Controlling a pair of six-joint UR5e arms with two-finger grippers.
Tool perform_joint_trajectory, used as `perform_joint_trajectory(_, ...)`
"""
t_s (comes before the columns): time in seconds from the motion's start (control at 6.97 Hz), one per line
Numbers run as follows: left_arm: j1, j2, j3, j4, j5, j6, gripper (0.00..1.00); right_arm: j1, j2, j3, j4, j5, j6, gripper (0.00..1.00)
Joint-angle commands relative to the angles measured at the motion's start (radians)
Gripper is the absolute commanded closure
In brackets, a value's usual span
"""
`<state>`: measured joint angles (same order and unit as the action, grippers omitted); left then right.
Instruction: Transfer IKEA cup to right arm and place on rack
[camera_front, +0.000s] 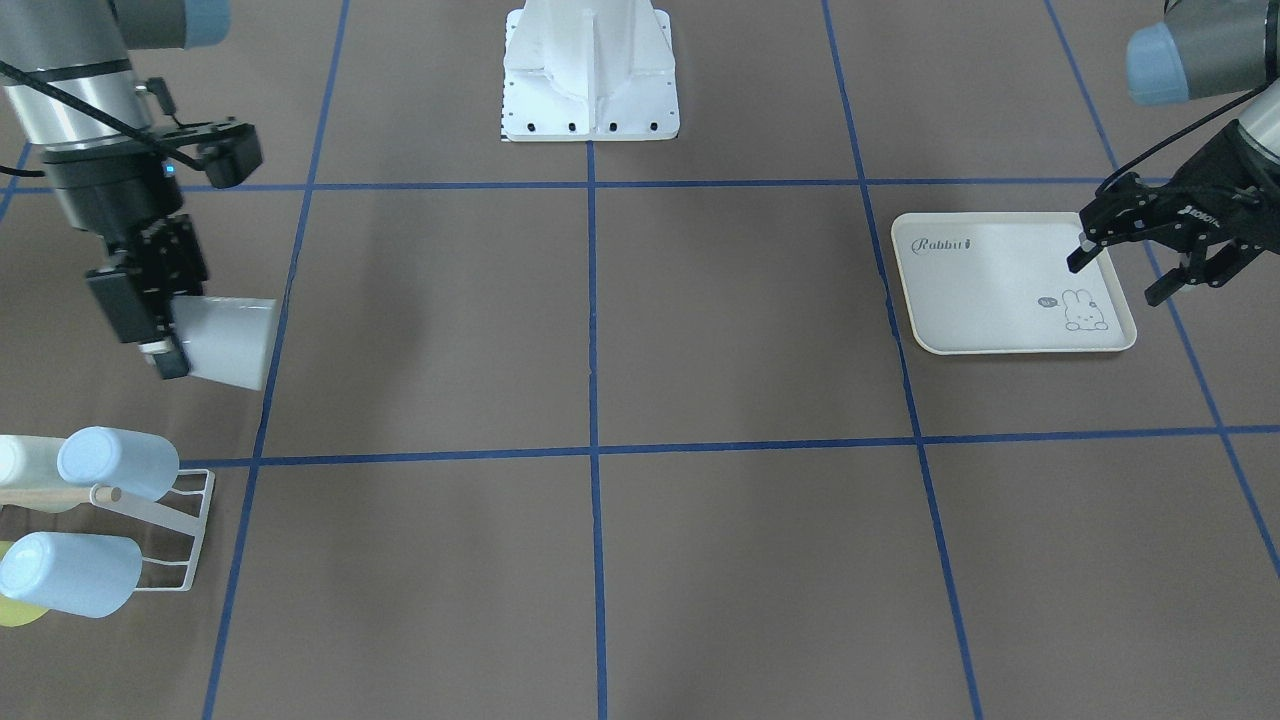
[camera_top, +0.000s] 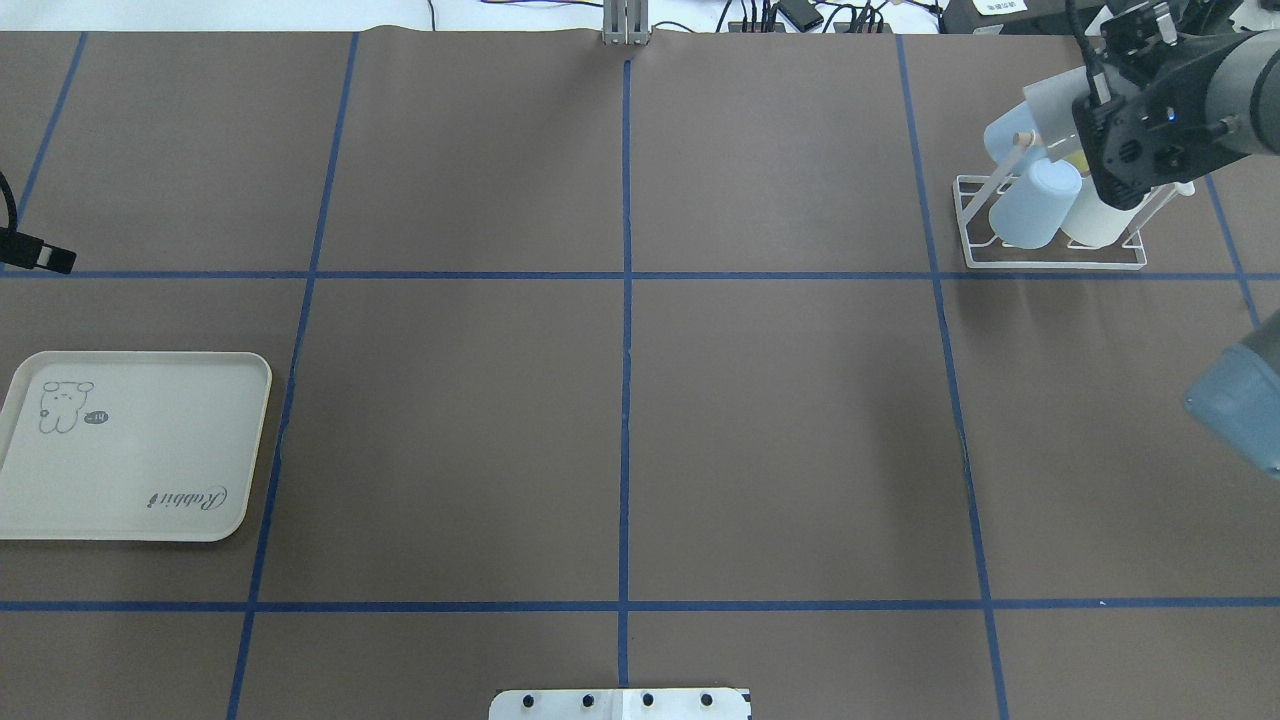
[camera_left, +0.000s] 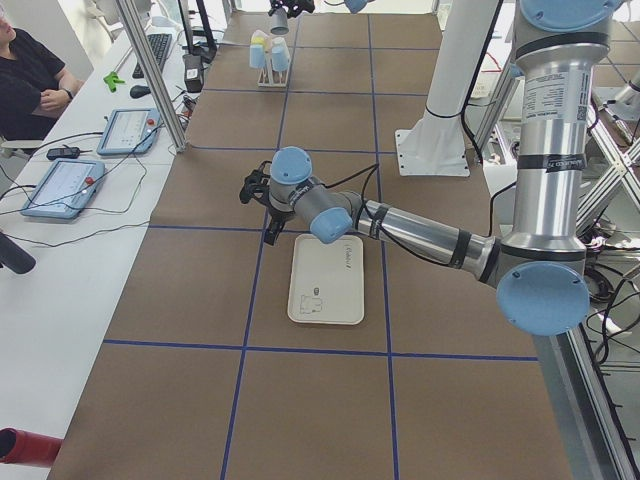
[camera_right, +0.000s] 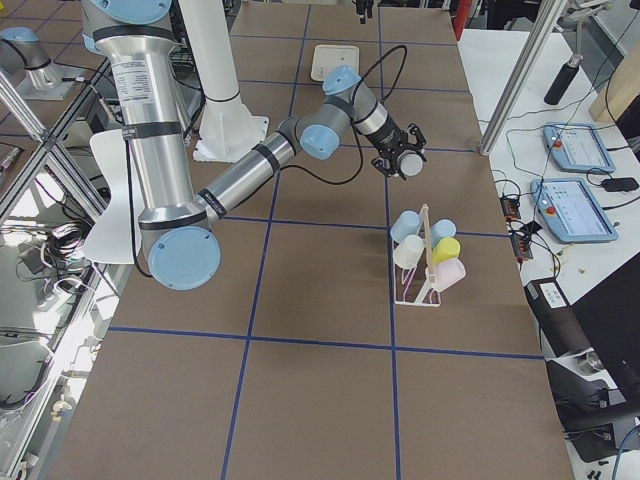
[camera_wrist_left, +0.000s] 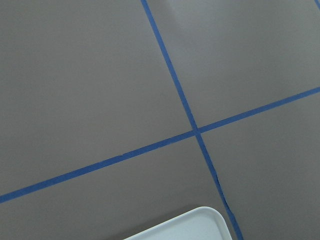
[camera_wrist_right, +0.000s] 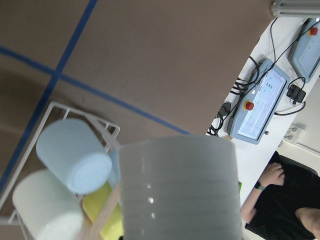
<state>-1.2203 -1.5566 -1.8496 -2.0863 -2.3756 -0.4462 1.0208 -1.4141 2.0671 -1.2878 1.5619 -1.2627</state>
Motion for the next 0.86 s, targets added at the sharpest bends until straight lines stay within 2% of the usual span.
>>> perform_joint_trajectory(0.0, -0.001, 0.003, 0.001, 0.000, -0.001, 0.001, 0.00, 0.028, -0.057, -0.008, -0.002, -0.159, -0.313, 1.00)
perform_joint_trajectory(0.14, -0.001, 0.003, 0.001, 0.000, -0.002, -0.003, 0.00, 0.025, -0.109, -0.015, 0.011, -0.266, -0.411, 1.00)
perform_joint_trajectory(0.29, -0.001, 0.003, 0.001, 0.000, -0.002, -0.006, 0.00, 0.022, -0.115, -0.022, 0.012, -0.334, -0.485, 1.00)
perform_joint_trajectory(0.43, 0.001, 0.003, 0.001, 0.000, -0.004, -0.009, 0.00, 0.007, -0.146, -0.044, 0.016, -0.365, -0.488, 1.00)
perform_joint_trajectory(0.57, 0.001, 0.001, 0.001, 0.000, -0.004, -0.011, 0.00, -0.022, -0.155, -0.114, 0.138, -0.419, -0.488, 1.00)
perform_joint_trajectory(0.72, 0.001, 0.001, 0.000, 0.000, -0.008, -0.011, 0.00, -0.036, -0.170, -0.205, 0.298, -0.427, -0.486, 1.00)
